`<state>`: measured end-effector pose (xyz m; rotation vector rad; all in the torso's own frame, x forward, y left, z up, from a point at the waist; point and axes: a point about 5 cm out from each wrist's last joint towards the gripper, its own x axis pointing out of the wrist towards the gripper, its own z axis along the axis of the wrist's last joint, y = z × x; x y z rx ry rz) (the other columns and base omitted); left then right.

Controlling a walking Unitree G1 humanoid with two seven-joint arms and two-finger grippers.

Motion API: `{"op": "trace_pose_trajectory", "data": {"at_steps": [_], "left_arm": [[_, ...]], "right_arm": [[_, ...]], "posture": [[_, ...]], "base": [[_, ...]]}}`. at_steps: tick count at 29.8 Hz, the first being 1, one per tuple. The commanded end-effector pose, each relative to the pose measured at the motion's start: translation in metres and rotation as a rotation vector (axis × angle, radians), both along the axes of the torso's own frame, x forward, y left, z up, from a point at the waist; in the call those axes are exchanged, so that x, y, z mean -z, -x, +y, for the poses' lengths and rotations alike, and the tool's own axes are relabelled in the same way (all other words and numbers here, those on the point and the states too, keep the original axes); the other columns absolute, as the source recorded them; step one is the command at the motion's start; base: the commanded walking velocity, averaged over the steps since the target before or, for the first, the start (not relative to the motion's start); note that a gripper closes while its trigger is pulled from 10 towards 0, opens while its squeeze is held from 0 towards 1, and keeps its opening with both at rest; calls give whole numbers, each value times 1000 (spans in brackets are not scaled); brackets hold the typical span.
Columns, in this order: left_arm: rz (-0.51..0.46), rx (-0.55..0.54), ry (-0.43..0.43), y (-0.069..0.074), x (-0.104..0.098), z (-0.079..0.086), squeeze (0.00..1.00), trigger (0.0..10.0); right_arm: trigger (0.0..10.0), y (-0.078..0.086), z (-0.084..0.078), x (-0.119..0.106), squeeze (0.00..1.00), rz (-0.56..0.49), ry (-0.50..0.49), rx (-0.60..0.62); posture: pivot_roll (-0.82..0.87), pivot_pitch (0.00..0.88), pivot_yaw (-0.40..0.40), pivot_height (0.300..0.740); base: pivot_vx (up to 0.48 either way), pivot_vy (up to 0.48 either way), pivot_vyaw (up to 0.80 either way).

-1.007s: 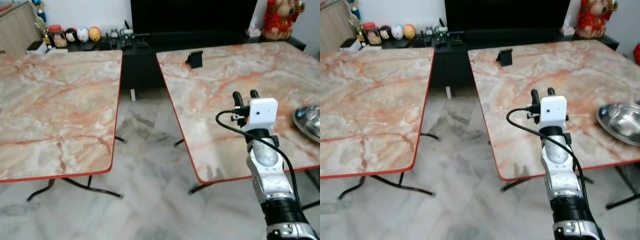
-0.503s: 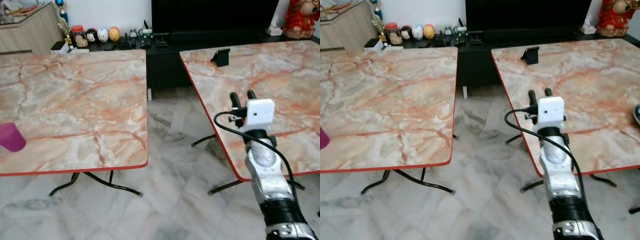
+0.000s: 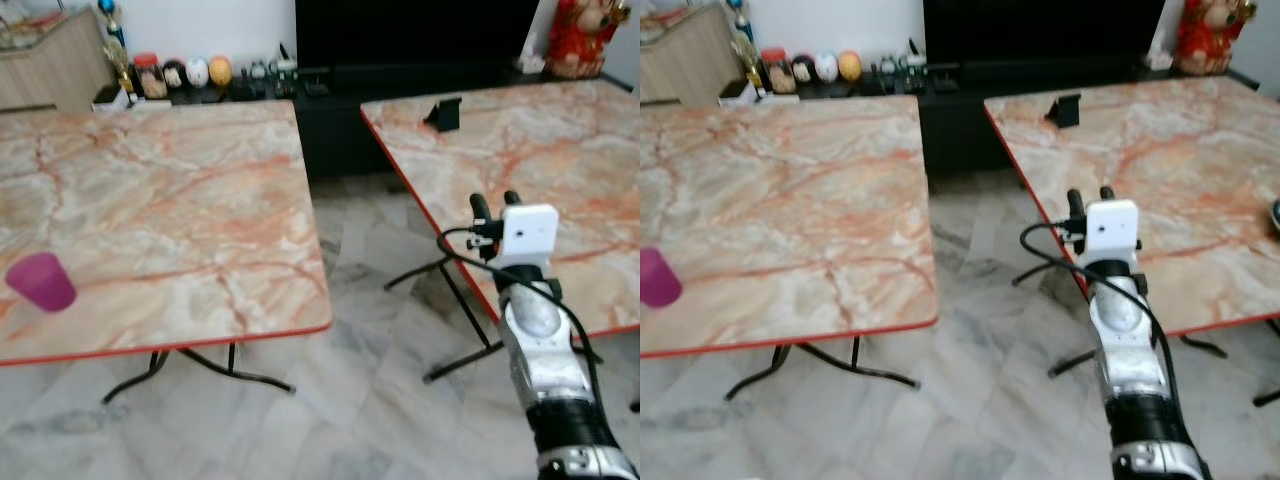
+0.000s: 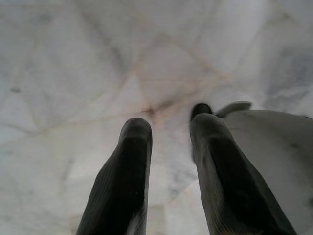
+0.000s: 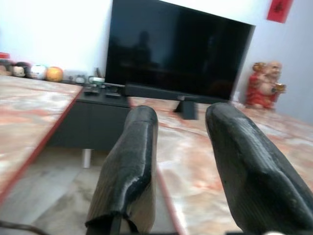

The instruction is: Setting the table

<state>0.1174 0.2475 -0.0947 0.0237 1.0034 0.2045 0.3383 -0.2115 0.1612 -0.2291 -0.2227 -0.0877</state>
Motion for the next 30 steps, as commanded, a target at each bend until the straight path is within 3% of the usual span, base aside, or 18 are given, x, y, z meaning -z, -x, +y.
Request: {"op": "trace_pose_trajectory", "data": {"at_steps": [1,5,10,20,23,30], "left_arm": [[21,-2,8,5,2,-3,0,10000],[21,-2,7,5,2,-3,0,10000],[19,-4,9,4,2,-3,0,10000],[18,-6,10,4,2,-3,0,10000],[18,-5,10,4,2,-3,0,10000],[18,-4,11,4,3,-3,0,10000]], "right_arm": [[10000,-1,-9,4,0,25,-17,38],[10000,0,-21,15,0,72,-85,90],[10000,4,-36,37,0,164,-83,125],[10000,8,-46,70,0,339,-82,61],[10000,14,-46,88,0,438,-36,53],[10000,41,-45,133,0,628,-95,69]], "posture": [[-55,0,18,732],[-57,0,20,732],[-57,0,18,732],[-57,0,19,732],[-59,0,20,732],[-58,0,20,732]], "base": [[0,0,0],[0,0,0],[0,0,0],[0,0,0],[0,0,0],[0,0,0]]}}
